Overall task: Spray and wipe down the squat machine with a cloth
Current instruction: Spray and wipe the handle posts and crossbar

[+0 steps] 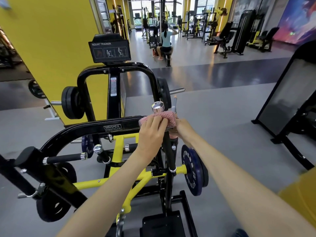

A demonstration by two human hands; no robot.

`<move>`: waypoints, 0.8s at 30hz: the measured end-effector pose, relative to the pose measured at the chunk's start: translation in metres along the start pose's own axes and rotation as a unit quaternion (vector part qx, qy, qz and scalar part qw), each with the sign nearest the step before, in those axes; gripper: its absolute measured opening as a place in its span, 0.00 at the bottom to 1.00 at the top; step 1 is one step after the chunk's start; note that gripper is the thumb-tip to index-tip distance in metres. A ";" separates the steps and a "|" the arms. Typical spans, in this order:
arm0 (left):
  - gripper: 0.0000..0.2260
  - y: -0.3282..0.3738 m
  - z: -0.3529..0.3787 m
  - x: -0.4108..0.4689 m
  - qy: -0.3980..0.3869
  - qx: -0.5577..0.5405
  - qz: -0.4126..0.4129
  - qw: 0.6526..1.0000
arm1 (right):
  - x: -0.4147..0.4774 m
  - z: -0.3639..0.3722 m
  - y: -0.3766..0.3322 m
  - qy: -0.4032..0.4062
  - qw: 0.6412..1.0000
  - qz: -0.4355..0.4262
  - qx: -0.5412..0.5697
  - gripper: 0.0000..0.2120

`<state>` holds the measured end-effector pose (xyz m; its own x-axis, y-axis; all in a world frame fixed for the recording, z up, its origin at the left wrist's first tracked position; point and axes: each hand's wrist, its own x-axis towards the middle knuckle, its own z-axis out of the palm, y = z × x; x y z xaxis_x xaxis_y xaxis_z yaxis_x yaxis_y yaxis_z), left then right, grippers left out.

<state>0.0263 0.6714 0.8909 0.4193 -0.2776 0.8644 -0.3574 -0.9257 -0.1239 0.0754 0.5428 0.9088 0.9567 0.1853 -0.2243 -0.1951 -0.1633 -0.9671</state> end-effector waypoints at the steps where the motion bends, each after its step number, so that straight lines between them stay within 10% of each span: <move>1: 0.08 0.001 0.001 -0.002 -0.006 -0.007 -0.001 1.000 | 0.002 -0.001 0.001 -0.003 1.000 -0.003 -0.005 0.19; 11: 0.06 0.001 0.022 -0.043 -0.057 -0.039 0.036 0.997 | -0.001 -0.008 -0.020 -0.054 0.986 -0.069 -0.139 0.31; 24: 0.11 0.019 0.053 -0.090 -0.148 -0.066 0.068 0.984 | 0.003 0.001 -0.004 -0.028 0.952 -0.204 -0.227 0.18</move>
<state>0.0255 0.6653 0.7847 0.5785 -0.4771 0.6615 -0.5239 -0.8390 -0.1469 0.0788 0.5448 0.9122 0.9176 0.3721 0.1401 0.3152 -0.4662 -0.8266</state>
